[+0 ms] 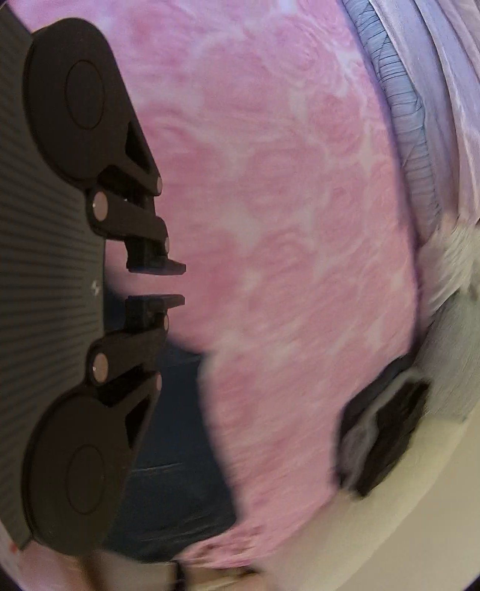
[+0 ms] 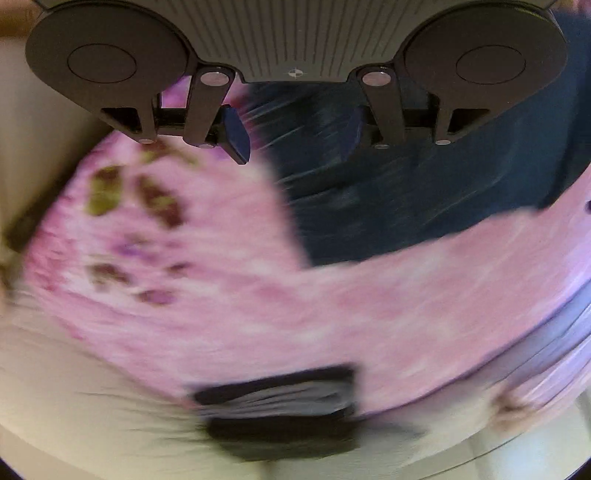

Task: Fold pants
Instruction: 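Grasp the folded jeans with the left gripper while the right gripper straightens the waistband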

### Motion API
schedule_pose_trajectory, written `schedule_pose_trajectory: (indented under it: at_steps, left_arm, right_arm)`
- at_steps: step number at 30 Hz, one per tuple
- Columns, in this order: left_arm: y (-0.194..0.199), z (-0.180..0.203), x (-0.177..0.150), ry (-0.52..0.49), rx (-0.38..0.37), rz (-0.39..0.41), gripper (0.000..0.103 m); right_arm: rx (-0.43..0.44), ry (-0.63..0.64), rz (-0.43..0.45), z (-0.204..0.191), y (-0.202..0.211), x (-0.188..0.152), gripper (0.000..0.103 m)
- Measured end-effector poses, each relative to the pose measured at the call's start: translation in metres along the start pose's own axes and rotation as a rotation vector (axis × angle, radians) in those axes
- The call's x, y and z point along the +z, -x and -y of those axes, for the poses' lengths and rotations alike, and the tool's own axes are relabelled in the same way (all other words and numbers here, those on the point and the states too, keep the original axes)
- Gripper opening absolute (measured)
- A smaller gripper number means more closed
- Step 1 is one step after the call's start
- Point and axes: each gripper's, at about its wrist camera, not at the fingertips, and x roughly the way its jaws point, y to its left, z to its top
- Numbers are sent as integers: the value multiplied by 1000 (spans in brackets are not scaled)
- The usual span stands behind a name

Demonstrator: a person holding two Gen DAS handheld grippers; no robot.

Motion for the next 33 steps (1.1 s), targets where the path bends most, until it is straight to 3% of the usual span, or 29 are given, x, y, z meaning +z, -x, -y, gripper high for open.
schedule_pose_trajectory:
  at_steps: [2,5,9,10,13,14,15,17,19,21,23,26,29,30,33]
  left_arm:
    - [17,1,-32,39,4,-37,6]
    - [40,-5,-76,154,39,-79,6]
    - [69,-25,-124,317,114,-107,6]
    - [74,-30,-132,351,131,-106,6]
    - [82,-43,-148,440,158,-94,6]
    - [83,-46,-154,461,169,-89,6]
    - [84,-47,-155,473,177,-84,6]
    - [87,-52,-161,481,193,-75,6]
    - [86,-54,-163,472,204,-71,5]
    - [81,-57,-167,468,215,-74,4]
    - [80,-59,-166,475,221,-72,4]
    - [89,-56,-164,469,252,-55,4]
    - [106,-51,-172,462,272,-30,5]
    - [110,-49,-176,458,284,-25,6]
    - [112,-46,-193,442,354,-64,10]
  right_arm:
    - [44,-109,-17,0,8,-18,52]
    - [157,-425,-42,22,17,-54,52]
    - [309,-732,-29,48,4,-85,30]
    - [334,-783,-33,53,-3,-88,29]
    - [365,-860,-31,58,-19,-93,17]
    - [375,-875,-18,58,-22,-95,5]
    - [384,-886,-10,60,-24,-96,1]
    - [361,-841,13,56,-15,-94,0]
    - [280,-682,30,44,-5,-88,0]
    - [205,-636,-31,38,-19,-95,0]
    - [190,-609,-52,35,-24,-88,0]
    - [86,-500,-47,20,0,-70,8]
    - [-91,-232,62,-16,30,-62,20]
    - [-91,-147,86,-28,34,-64,30]
    - [-36,103,41,-62,14,-75,38]
